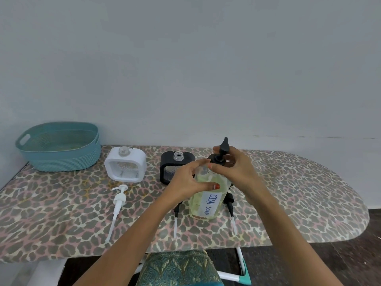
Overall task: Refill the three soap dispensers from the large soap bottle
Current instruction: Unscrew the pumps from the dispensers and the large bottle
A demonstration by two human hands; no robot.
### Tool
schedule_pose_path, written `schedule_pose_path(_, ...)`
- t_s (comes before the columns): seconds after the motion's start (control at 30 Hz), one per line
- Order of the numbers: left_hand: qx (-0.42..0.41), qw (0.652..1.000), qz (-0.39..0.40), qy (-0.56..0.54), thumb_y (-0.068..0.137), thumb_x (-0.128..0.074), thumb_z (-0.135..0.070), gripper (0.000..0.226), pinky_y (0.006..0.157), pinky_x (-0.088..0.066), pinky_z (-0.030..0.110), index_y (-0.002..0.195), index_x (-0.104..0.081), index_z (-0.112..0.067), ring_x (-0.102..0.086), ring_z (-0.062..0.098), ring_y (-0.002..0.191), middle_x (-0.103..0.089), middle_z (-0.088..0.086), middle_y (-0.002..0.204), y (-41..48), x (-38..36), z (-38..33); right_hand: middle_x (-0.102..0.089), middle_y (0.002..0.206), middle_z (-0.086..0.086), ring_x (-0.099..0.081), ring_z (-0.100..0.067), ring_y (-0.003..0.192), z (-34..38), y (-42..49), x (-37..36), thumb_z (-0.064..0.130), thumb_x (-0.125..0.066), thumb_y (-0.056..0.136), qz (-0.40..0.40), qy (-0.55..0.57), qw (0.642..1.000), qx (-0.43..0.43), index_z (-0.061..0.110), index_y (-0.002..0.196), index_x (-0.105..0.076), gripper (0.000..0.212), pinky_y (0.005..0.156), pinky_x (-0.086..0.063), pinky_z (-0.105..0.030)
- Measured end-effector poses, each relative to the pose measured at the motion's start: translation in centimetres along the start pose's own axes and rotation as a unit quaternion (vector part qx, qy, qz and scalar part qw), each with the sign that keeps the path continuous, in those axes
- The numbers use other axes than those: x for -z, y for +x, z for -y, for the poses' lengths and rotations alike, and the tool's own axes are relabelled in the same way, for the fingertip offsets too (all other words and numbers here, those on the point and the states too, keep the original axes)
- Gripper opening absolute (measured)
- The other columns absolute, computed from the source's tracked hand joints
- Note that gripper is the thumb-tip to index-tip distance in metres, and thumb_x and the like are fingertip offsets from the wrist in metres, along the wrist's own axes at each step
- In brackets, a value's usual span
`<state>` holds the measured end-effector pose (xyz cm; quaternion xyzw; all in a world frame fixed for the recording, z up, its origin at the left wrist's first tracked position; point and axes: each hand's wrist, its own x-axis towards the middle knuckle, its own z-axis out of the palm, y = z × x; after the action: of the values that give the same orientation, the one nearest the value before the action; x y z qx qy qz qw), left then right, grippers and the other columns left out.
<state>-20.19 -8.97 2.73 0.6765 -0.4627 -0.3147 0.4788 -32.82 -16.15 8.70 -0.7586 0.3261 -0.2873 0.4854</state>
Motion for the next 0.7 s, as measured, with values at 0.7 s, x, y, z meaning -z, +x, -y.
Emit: schedule_pose_path(0.7, 0.002, 1.000, -0.005, -0.005, 0.053, -0.085, -0.043, 0.084, 0.104, -0.043, 0.036, 0.127, -0.050, -0.028, -0.055, 0.005, 0.115, -0.059, -0.008, 0.125, -0.2, 0.0, 0.0, -0.068, 0.084, 0.001, -0.065, -0.013, 0.082, 1.5, -0.3, 0.6, 0.015, -0.076, 0.072, -0.066, -0.075, 0.994, 0.049, 0.017, 0.089, -0.065, 0.020, 0.074, -0.049, -0.016)
